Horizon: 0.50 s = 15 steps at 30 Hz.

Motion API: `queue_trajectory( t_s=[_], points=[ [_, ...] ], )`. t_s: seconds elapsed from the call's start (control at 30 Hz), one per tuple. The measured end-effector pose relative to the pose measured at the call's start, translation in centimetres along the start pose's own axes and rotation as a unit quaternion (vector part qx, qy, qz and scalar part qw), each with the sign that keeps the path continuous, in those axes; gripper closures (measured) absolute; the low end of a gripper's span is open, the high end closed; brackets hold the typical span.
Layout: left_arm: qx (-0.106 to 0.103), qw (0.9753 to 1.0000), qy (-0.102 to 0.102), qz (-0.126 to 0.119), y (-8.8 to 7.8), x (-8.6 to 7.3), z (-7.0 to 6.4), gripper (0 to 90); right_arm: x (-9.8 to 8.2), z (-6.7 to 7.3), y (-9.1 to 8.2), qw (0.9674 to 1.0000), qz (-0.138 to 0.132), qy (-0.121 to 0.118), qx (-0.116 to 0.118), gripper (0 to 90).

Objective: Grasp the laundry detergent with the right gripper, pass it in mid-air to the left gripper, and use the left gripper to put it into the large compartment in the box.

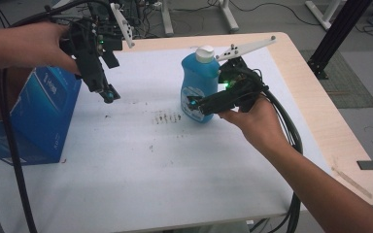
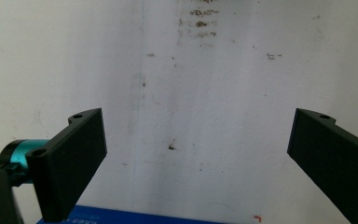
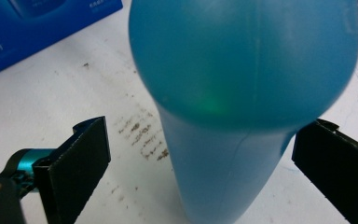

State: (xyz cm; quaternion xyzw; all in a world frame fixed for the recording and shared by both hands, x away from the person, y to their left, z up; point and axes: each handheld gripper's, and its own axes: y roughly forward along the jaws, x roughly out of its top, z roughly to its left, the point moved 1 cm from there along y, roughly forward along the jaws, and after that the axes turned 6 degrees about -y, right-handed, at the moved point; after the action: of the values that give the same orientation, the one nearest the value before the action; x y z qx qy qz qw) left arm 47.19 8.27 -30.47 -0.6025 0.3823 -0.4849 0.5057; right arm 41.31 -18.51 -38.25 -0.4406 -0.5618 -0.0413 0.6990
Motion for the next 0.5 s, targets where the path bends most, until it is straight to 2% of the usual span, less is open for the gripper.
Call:
queue_trajectory(
  t_s=[0.33,0.5],
  points=[
    [0.001,1.0,-0.001,0.0,0.0,-0.1,0.1,4.5,-0.9,-0.4,0.9,0.9998,-0.018,0.011,0.001,3.4],
    [0.001,1.0,-0.003,0.0,0.0,-0.1,0.1,4.5,-1.0,-0.3,1.3,0.9997,-0.021,0.009,-0.002,4.5]
  ],
)
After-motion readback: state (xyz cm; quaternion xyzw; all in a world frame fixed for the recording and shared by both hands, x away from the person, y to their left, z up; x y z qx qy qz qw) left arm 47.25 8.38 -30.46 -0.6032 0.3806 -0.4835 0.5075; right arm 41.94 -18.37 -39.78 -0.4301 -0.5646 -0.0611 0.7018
